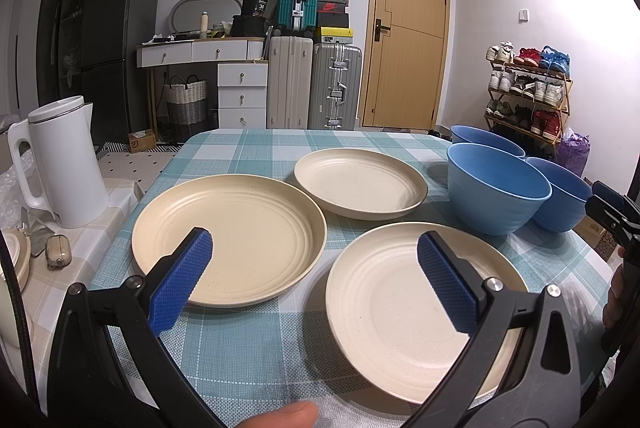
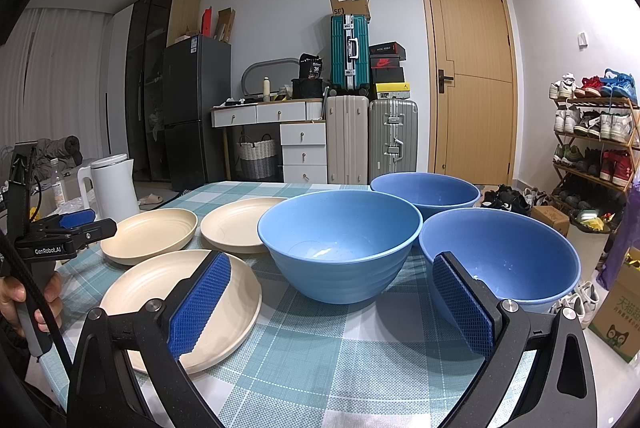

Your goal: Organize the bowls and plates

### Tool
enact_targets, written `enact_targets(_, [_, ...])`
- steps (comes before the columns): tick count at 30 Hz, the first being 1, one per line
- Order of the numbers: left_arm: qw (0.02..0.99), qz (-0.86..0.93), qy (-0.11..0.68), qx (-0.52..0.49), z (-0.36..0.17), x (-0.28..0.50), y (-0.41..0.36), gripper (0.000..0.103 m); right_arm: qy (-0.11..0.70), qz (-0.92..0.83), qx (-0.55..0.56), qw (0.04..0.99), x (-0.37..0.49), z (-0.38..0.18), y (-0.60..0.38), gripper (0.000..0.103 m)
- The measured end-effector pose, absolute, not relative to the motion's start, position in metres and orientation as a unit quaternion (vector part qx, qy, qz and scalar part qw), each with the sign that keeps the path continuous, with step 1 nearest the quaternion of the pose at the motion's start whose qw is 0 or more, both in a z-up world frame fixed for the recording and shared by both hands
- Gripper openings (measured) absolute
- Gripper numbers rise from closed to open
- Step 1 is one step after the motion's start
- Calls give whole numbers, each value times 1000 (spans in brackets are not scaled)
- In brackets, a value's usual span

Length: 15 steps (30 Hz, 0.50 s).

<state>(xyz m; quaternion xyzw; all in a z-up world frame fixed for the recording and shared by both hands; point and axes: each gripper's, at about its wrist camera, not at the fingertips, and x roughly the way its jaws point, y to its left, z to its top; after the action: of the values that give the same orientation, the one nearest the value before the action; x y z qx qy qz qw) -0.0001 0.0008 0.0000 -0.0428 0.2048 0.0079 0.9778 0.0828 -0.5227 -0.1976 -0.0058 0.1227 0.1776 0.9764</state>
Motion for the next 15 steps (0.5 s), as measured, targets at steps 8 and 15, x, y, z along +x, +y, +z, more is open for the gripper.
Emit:
enact_targets(8, [978,8,204,-43,0,0,1,102,123,178,-6,976,83,-198,-523,103])
enact_targets(15, [978,8,203,-42,0,0,2,102,123,178,-6,976,83,-198,-523,103])
